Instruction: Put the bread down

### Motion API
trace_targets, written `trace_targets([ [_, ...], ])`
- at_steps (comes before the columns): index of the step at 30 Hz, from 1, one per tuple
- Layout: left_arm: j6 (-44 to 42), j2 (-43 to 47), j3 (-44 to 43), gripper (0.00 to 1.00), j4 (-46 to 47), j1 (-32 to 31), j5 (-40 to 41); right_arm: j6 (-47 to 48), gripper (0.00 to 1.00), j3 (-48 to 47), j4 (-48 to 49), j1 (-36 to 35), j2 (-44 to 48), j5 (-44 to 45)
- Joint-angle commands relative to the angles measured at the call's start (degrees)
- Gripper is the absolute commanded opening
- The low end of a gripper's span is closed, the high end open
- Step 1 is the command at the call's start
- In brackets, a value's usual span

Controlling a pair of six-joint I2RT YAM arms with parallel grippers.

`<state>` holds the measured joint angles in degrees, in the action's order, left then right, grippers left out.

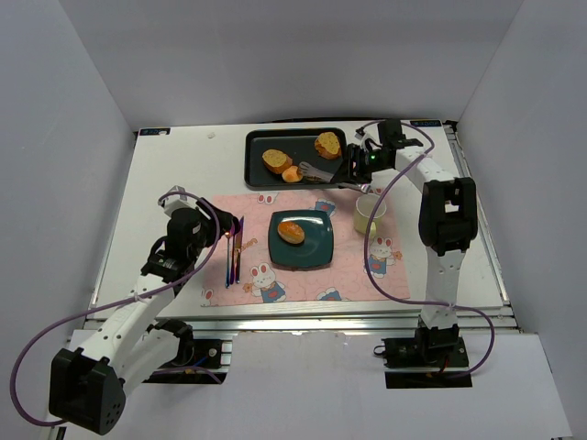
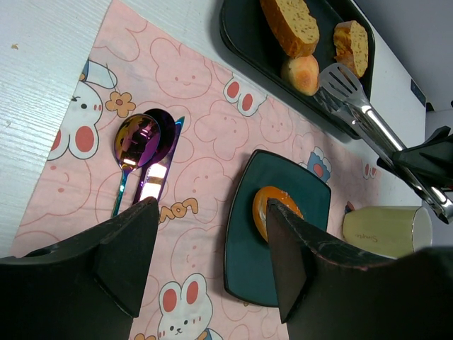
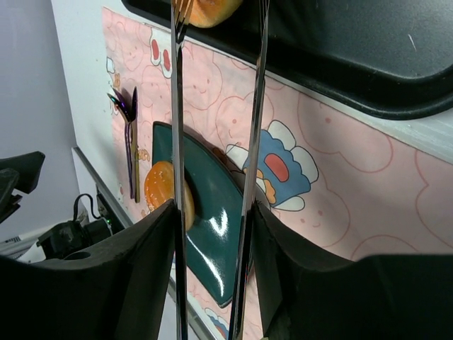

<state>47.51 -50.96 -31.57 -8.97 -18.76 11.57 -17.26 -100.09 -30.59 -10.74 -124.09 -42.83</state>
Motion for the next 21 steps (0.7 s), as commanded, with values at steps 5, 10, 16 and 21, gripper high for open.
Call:
trace_targets([
  [5,0.0,-0.4,-2.0,0.71,0.4,0.2,0.3,-2.8,0.50,-1.2,3.4,-0.8,-0.9,-4.1],
  [10,0.2,-0.3,-1.4,0.71,0.5,0.2,0.3,-3.5,0.51,-1.0,3.9,-0.9,-1.2,-4.3],
  [16,0.2,0.2,-1.5,0.71,0.1,0.2,0.5,-4.7,0.51,-1.1,4.5,-0.9,-1.9,-3.2],
  [21,0.2,0.4,-1.3,0.71,0.0,0.2,0.6,-5.3,0.51,-1.1,4.7,-1.0,-2.8,-2.0],
])
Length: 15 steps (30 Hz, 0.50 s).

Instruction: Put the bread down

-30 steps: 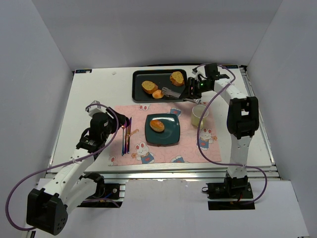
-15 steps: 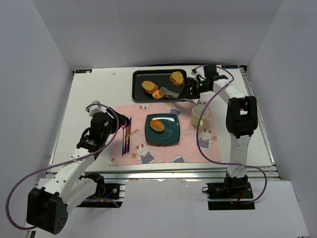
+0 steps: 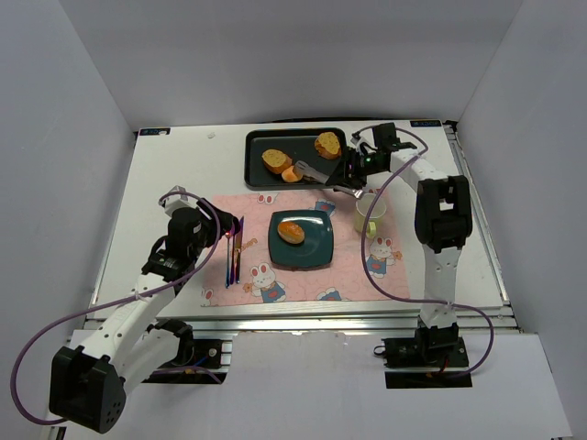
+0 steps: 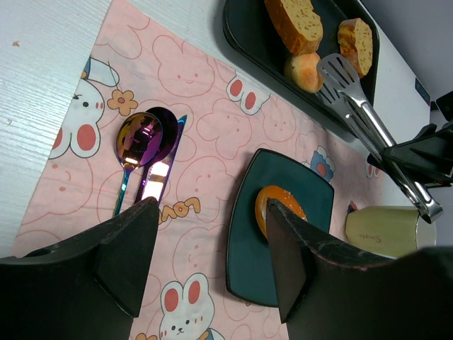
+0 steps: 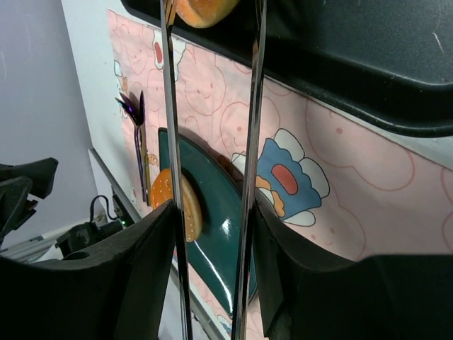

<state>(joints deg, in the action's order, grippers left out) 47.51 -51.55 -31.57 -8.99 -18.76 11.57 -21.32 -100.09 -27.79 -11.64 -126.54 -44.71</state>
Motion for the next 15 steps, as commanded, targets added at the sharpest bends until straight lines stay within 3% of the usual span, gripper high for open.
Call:
trace_targets([
  [1,0.2,1.1,-1.3,0.71,0.0,0.2,0.6,-1.4,0.51,-1.0,2.0,-0.1,-0.4,-0.1],
  [15,0.3,0.6,-1.7,0.71,0.0,0.2,0.8,-3.7,0.36,-0.5,3.9,-0.4,-0.9,-3.6],
])
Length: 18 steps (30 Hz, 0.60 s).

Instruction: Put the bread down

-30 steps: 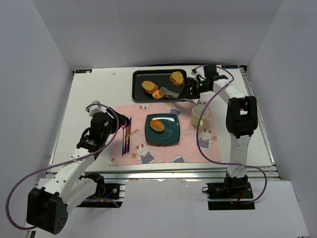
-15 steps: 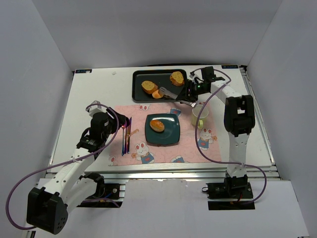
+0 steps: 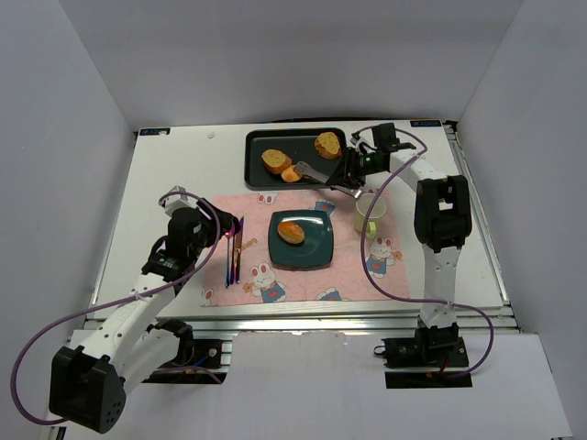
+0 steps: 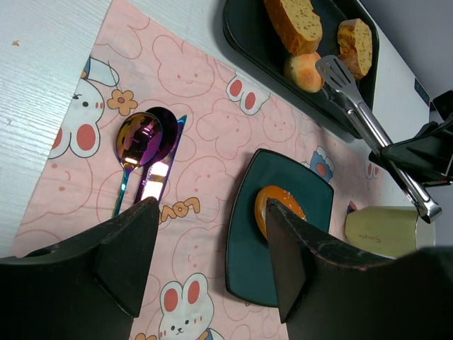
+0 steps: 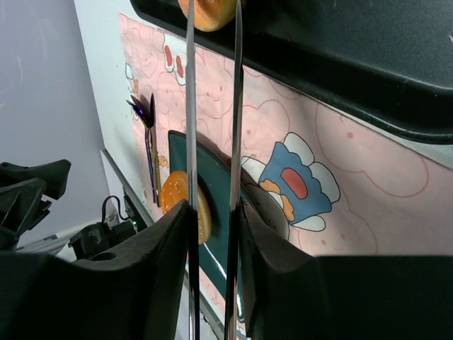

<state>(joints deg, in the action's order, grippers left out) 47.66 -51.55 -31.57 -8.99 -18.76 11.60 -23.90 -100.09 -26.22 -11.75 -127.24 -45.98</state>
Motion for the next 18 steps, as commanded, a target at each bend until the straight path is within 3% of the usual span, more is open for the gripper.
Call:
trace_targets([
  [1,0.2,0.6,-1.7,0.71,0.1,0.2,0.7,-1.5,0.34,-0.4,2.6,-0.2,-0.2,-2.7],
  [12,0.2,1.3,-1.8,0.71,-0.3,0.2,0.9,-6.0,0.03,1.0,8.5,2.2,2.3,-6.3],
  [18,0.3,1.1,-1.8,0.71,0.6,0.2,0.7,-6.2,0.00,1.2,10.8,5.9,5.0,-8.9],
])
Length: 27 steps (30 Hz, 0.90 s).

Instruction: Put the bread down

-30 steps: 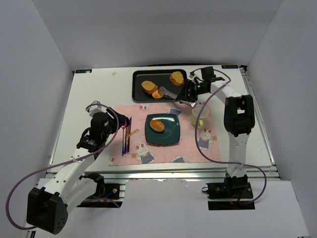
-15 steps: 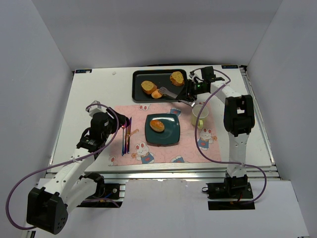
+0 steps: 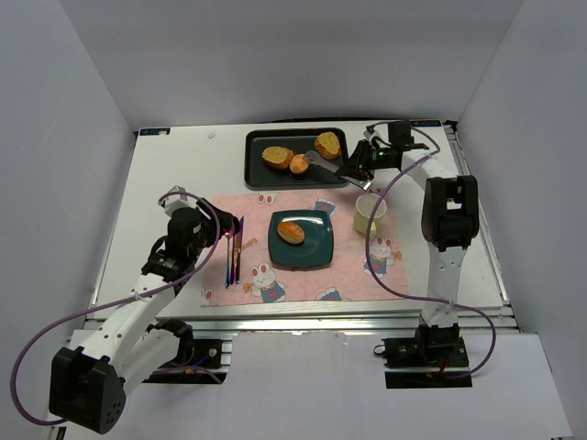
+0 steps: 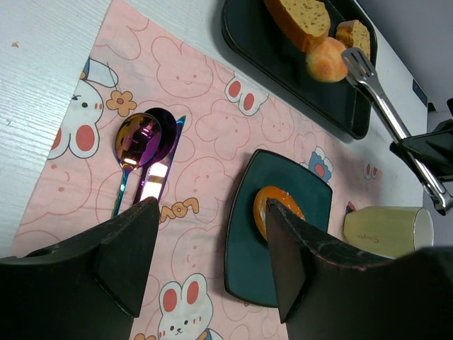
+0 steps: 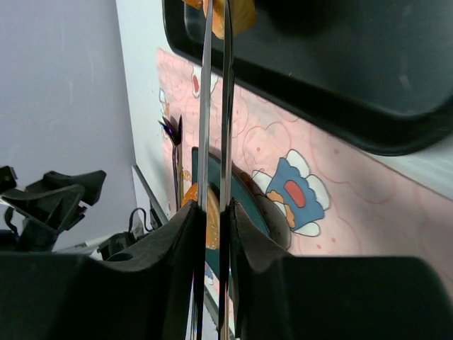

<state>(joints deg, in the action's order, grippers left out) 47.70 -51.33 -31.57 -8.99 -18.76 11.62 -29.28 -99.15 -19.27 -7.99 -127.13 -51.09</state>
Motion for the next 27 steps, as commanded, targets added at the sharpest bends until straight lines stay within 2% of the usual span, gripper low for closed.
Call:
trace_targets([
  [1,0.3,0.9,-1.8,0.71,0.6,0.2,0.6,-0.6,0.00,1.1,4.3,2.6,5.3,-5.0],
  [5,0.4,0.4,-1.4,0.70,1.7,0.2,0.2,5.2,0.00,1.9,1.3,2.7,8.2,-5.9],
  [9,0.4,0.4,-0.9,0.68,2.7,0.2,-0.2,14.4,0.00,4.6,-7.2,2.5,12.4,-7.7],
  [13,0.5,0.8,0.3,0.67,4.0,0.2,-0.5,28.8,0.00,10.8,-16.2,1.7,21.6,-5.3],
  [15,0.5,0.9,1.1,0.67,4.9,0.2,-0.7,32.9,0.00,14.4,-18.3,1.4,27.2,-2.1],
  [21,0.7,1.8,2.5,0.67,6.6,0.2,-1.3,41.8,0.00,31.4,-19.5,0.3,41.3,7.7],
  [27,1.1,2.2,3.7,0.67,7.9,0.2,-1.9,44.3,0.00,41.7,-16.4,-1.8,49.9,14.6],
])
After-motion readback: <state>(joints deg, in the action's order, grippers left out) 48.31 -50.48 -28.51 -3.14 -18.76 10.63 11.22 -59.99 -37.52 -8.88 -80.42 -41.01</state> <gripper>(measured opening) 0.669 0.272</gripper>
